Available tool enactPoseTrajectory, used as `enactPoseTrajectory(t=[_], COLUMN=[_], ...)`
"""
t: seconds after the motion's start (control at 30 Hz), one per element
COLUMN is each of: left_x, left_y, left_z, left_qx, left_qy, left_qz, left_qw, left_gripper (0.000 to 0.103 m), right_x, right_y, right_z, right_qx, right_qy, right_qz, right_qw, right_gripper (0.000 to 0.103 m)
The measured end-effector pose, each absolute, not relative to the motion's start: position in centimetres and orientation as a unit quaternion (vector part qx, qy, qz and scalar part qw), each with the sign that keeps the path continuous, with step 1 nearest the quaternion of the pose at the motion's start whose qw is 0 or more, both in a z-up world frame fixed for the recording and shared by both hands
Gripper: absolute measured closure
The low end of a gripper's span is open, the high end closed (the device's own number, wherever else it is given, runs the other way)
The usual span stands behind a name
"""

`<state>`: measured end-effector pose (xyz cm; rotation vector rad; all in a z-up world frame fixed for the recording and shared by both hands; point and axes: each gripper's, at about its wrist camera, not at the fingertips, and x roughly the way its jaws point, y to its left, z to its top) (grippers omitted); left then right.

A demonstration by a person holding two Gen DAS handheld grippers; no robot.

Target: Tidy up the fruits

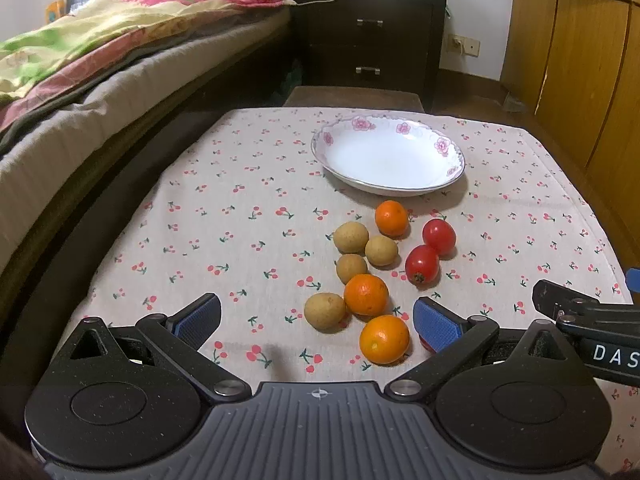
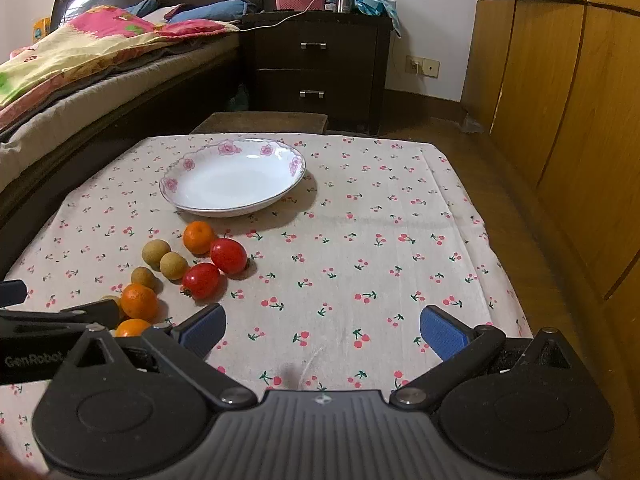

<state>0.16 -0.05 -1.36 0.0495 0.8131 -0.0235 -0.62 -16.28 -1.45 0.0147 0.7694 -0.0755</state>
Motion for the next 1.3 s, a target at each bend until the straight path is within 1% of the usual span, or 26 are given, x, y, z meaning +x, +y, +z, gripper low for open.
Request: enactPoseTrajectory(t=[1.3], left_x=[0.24], left_y=[0.16], left_z=[-2.1], left_qx=[0.028], left_qy=[0.408], left_qz=[-0.007], left_qw=[0.912], left_gripper=[0.0], right_x=[-0.24], right_y=[-16.06], right_z=[-2.13], right_qx=[0.011], right_qy=[0.395], right_qz=[-0.031], right_qw=[0.918], right_gripper=[0.0])
